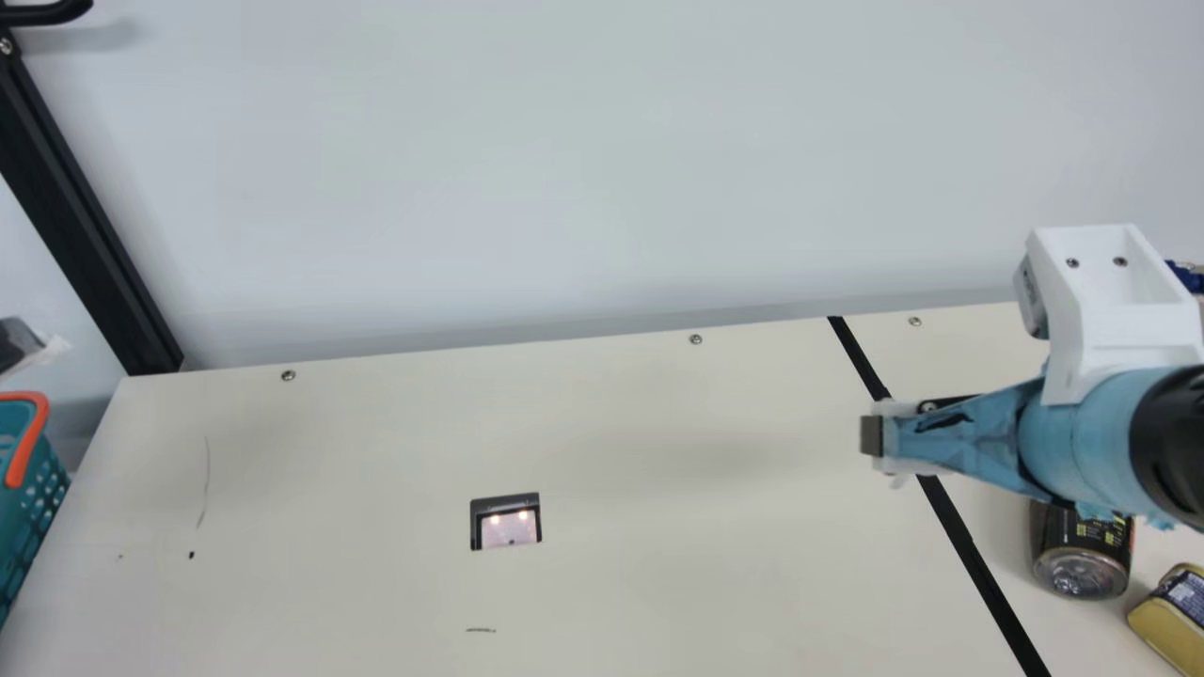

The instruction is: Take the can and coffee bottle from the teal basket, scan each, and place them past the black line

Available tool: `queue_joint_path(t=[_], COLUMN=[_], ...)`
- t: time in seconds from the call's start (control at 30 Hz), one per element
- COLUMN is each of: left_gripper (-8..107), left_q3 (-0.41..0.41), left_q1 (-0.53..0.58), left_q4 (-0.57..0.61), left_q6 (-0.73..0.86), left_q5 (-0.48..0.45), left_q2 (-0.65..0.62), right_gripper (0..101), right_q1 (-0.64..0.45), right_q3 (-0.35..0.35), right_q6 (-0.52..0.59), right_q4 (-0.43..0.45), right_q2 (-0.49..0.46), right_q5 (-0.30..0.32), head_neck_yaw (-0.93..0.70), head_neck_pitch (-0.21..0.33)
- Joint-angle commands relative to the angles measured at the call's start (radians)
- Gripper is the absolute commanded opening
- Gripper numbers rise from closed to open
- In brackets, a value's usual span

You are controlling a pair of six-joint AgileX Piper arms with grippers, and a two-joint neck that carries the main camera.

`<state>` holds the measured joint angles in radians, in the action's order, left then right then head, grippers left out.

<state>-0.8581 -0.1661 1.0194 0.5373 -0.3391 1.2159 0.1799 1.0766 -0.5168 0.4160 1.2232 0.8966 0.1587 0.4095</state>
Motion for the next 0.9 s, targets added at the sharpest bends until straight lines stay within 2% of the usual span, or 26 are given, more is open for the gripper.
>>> queue_joint_path(t=[0.0,0.13,0.37,0.6,0.7,0.77,0.87], left_gripper=[90,90,90,90,90,90,90], left_q3=[0.009,0.036,0.084,0.155,0.197,0.226,0.271], left_q1=[0.015,0.05,0.11,0.188,0.226,0.249,0.284], left_q4=[-0.039,-0.12,-0.29,-0.507,-0.611,-0.673,-0.768], left_q6=[-0.023,-0.065,-0.17,-0.256,-0.299,-0.325,-0.37], left_q5=[-0.003,-0.016,-0.05,0.003,0.044,0.069,0.114], left_q2=[-0.025,-0.102,-0.246,-0.359,-0.4,-0.425,-0.461], right_gripper=[101,101,101,101,101,101,101], right_q1=[0.034,0.093,0.209,0.33,0.369,0.382,0.374], right_q3=[0.0,-0.016,-0.088,-0.174,-0.224,-0.268,-0.345], right_q6=[-0.01,-0.047,-0.168,-0.329,-0.402,-0.447,-0.492], right_q4=[-0.011,-0.021,-0.004,0.044,0.056,0.057,0.048], right_q2=[-0.024,-0.088,-0.241,-0.389,-0.458,-0.51,-0.586], right_q5=[0.017,0.042,0.075,0.093,0.049,-0.012,-0.14], head_neck_yaw=[-0.008,-0.008,-0.008,-0.008,-0.008,-0.008,-0.008], head_neck_pitch=[0.027,0.027,0.027,0.027,0.027,0.027,0.027])
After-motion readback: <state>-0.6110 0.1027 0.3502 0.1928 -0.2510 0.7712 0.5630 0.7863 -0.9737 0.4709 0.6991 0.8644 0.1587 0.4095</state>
